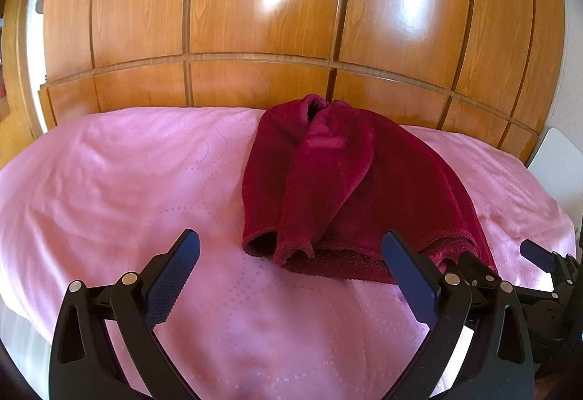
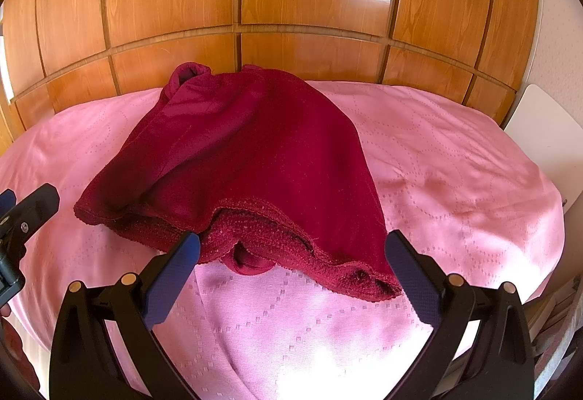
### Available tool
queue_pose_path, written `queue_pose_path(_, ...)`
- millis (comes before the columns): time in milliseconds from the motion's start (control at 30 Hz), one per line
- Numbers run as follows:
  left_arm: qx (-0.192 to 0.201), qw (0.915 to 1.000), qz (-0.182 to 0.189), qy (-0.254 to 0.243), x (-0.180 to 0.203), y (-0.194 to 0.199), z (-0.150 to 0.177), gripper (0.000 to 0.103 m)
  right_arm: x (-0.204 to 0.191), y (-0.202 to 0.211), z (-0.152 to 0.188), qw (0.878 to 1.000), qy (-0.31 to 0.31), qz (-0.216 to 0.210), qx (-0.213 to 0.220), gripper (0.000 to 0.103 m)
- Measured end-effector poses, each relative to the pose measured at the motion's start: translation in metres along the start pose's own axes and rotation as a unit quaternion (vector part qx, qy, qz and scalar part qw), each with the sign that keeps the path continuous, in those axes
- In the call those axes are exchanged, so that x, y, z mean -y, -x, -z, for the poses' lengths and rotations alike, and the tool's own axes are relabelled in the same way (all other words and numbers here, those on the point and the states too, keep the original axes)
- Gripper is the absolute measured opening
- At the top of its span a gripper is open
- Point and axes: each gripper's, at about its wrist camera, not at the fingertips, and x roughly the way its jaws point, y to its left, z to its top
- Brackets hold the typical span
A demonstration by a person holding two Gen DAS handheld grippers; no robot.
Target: Fold small clothes
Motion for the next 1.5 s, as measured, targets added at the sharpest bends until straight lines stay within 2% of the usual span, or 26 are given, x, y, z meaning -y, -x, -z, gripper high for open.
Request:
queue_pose_path(167, -0.019, 0.9998, 0.001, 0.005, -0.007, -0.008, 0.001, 0.099, 0.004, -0.006, -0.001, 1.0, -0.008, -0.019, -0.015, 0.101)
queue_pose_path(367, -0.058, 0.9965, -0.01, 0.06, -0.052, -0.031, 0.001, 0.099, 0.022, -0.015, -0.003, 0.997, -0.018, -0.067, -0.029, 0.101)
queue_pose_path(500, -0.078, 0.991, -0.014, 0.108, -0.087, -0.048, 0.001, 0.088, 0.03, -0.018, -0.006, 0.996, -0.019, -0.084, -0.028, 0.098)
queue_pose_path(533, -0.082, 0.9902, -0.016, 0.112, -0.091, -0.052, 0.001, 0.082, 0.031, -0.02, -0.007, 0.996, -0.019, -0.088, -0.029, 0.094)
queue_pose_path(567, -0.089, 0.9891, -0.014, 0.116, -0.095, -0.058, 0.0, 0.079, 0.03, -0.021, -0.009, 0.995, -0.018, -0.096, -0.032, 0.088)
queue_pose_path(600, -0.1, 0.9876, -0.005, 0.121, -0.097, -0.065, -0.001, 0.077, 0.029, -0.021, -0.01, 0.994, -0.016, -0.103, -0.034, 0.086)
queue_pose_path(900, -0.146, 0.9804, 0.037, 0.127, -0.093, -0.129, -0.02, 0.077, 0.0, -0.021, -0.011, 0.991, 0.038, -0.128, -0.022, 0.084)
queue_pose_path(967, -0.158, 0.9793, 0.041, 0.12, -0.087, -0.145, -0.023, 0.071, -0.001, -0.024, -0.01, 0.991, 0.04, -0.127, -0.027, 0.084)
queue_pose_path(1033, -0.181, 0.975, 0.051, 0.118, -0.082, -0.165, -0.024, 0.059, -0.001, -0.029, -0.009, 0.991, 0.039, -0.125, -0.036, 0.085)
queue_pose_path(1067, -0.189, 0.9737, 0.052, 0.115, -0.079, -0.173, -0.023, 0.059, -0.001, -0.031, -0.009, 0.991, 0.038, -0.124, -0.039, 0.085)
queue_pose_path(1100, -0.187, 0.9759, 0.044, 0.104, -0.074, -0.176, -0.023, 0.058, -0.001, -0.032, -0.009, 0.991, 0.038, -0.122, -0.041, 0.086)
queue_pose_path(1167, -0.181, 0.9782, 0.053, 0.086, -0.066, -0.178, -0.025, 0.028, 0.0, -0.035, -0.011, 0.991, 0.037, -0.119, -0.042, 0.086)
queue_pose_path(1200, -0.182, 0.9773, 0.063, 0.087, -0.065, -0.176, -0.026, 0.008, 0.002, -0.036, -0.012, 0.992, 0.035, -0.117, -0.042, 0.086)
queue_pose_path(1267, -0.163, 0.9795, 0.069, 0.096, -0.075, -0.166, -0.031, 0.007, 0.004, -0.037, -0.014, 0.992, 0.031, -0.115, -0.039, 0.086)
queue_pose_path(1333, -0.143, 0.9837, 0.055, 0.095, -0.09, -0.153, -0.037, 0.006, 0.008, -0.036, -0.018, 0.993, 0.025, -0.114, -0.034, 0.086)
queue_pose_path(1433, -0.114, 0.9869, 0.017, 0.113, -0.14, -0.126, -0.048, 0.006, 0.014, -0.036, -0.023, 0.993, 0.02, -0.112, -0.027, 0.086)
queue_pose_path(1500, -0.095, 0.9875, -0.03, 0.122, -0.182, -0.109, -0.054, 0.006, 0.019, -0.037, -0.025, 0.993, 0.014, -0.112, -0.026, 0.085)
